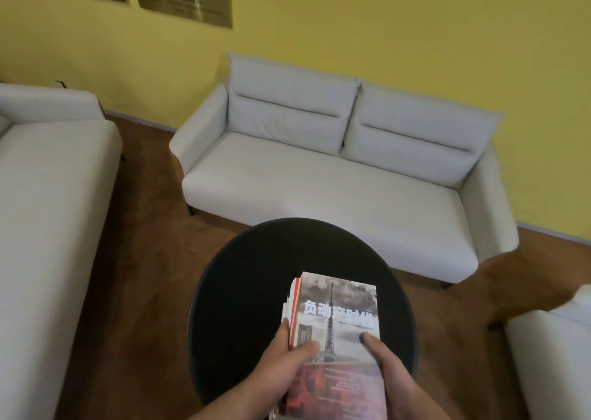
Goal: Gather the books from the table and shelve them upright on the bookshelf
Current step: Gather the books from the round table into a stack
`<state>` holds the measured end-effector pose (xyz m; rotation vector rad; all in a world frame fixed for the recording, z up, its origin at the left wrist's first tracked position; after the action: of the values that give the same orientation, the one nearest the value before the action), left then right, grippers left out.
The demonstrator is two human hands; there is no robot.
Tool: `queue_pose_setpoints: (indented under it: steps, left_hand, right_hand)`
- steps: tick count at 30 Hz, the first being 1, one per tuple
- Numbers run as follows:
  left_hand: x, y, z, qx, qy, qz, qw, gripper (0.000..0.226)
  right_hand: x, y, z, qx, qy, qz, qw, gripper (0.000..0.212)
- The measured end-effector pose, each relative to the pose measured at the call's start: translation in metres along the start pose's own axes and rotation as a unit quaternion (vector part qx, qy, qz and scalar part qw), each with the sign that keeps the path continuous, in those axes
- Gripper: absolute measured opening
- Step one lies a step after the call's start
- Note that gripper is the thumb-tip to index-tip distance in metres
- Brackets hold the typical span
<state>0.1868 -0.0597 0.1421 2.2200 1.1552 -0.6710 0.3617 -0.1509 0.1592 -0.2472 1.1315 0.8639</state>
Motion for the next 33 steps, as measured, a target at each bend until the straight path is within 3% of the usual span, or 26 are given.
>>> queue_pose_setpoints:
  steps: [8,11,14,18,22,24,25,28,33]
  left_hand:
    - [0.004,0.028,0.011,0.06,0.022,0.001,0.998,0.081]
    - [0.009,0.024,0.016,0.059,0.039,-0.053,0.996,0.059]
    - [0.011,0.027,0.014,0.033,0.032,-0.099,0.994,0.066]
    - [0.008,0.04,0.011,0.012,0.002,-0.121,0.993,0.082]
    - [0.007,0.042,0.015,0.078,-0.019,-0.23,0.97,0.113]
    - [0.001,0.043,0.012,0.177,-0.028,-0.283,0.942,0.11]
    - [0.002,0.041,0.014,0.192,-0.032,-0.287,0.938,0.107]
    - [-0.002,0.041,0.015,0.078,-0.065,-0.19,0.976,0.104]
    - [-0.002,0.05,0.015,0.146,-0.026,-0.153,0.977,0.089]
  right_hand:
    - [-0.003,-0.034,0.014,0.033,0.009,0.024,0.999,0.053]
    - [-0.002,-0.036,0.012,0.017,0.026,0.033,0.999,0.071]
    - [0.007,-0.041,0.011,0.028,0.02,0.05,0.998,0.082]
    - [0.006,-0.043,0.017,0.028,-0.004,0.057,0.998,0.052]
    - [0.005,-0.046,0.023,0.026,0.014,0.067,0.997,0.047]
    - [0.005,-0.045,0.022,0.011,0.026,0.071,0.997,0.05]
    - [0.003,-0.044,0.021,0.005,0.035,0.076,0.996,0.051]
    - [0.005,-0.05,0.018,-0.002,0.037,0.096,0.995,0.051]
    - [0.011,-0.064,0.022,-0.019,0.027,0.075,0.997,0.058]
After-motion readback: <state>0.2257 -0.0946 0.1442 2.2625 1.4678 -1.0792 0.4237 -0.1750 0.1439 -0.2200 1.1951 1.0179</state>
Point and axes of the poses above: each hand's wrist, its own x-axis towards the middle knuckle, its own y-axis out of the palm, z = x × y, the point moved 2 cm from there along x, towards the middle knuckle, and after that the axes turned 8 degrees about -z, right-handed, at the moved point
